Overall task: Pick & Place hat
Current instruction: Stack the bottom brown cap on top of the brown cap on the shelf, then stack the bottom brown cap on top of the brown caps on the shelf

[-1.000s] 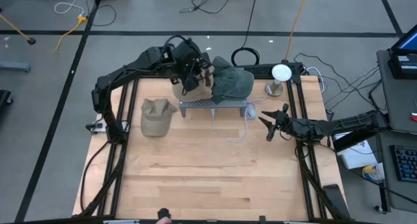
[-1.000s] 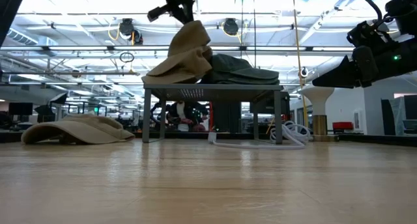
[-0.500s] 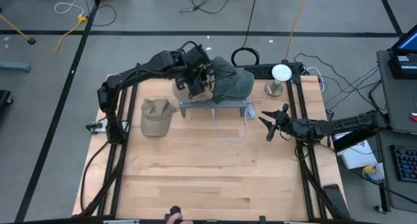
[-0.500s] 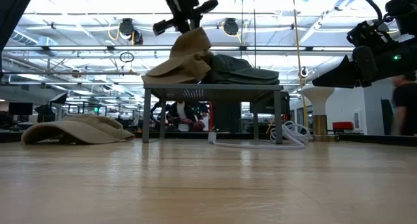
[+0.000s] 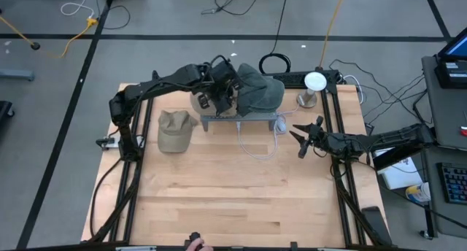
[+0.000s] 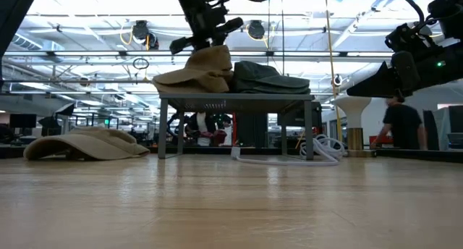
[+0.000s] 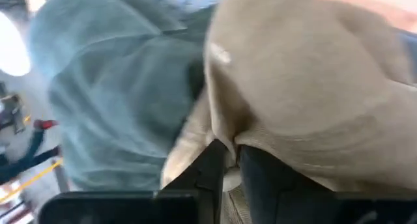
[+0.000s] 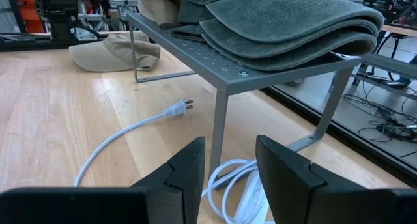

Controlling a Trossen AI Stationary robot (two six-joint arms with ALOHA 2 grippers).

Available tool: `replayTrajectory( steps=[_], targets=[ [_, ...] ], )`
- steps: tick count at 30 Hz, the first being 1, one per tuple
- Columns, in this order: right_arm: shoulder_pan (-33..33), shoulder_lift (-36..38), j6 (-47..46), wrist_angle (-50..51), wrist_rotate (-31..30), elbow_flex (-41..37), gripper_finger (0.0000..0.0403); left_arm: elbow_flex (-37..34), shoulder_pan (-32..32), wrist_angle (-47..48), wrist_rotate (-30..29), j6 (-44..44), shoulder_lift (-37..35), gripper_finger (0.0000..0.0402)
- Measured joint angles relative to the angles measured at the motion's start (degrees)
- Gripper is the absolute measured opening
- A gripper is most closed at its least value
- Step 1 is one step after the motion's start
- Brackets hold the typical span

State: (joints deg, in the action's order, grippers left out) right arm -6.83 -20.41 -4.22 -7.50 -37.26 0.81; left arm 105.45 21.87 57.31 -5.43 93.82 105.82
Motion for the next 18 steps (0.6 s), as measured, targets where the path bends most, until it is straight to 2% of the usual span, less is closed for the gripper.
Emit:
replayTrajectory(
  steps=[7, 18],
  targets=[
    [0.0, 0.0, 0.0, 0.0, 0.0, 0.0, 0.0130, 0.0, 0.0, -4.8, -2.1, -9.0, -0.3, 0.0085],
    [0.0, 0.0, 0.0, 0.0, 0.0, 0.0, 0.0130, 0.1, 0.0, -4.3, -1.9, -15.0, -4.3, 0.0166]
  ],
)
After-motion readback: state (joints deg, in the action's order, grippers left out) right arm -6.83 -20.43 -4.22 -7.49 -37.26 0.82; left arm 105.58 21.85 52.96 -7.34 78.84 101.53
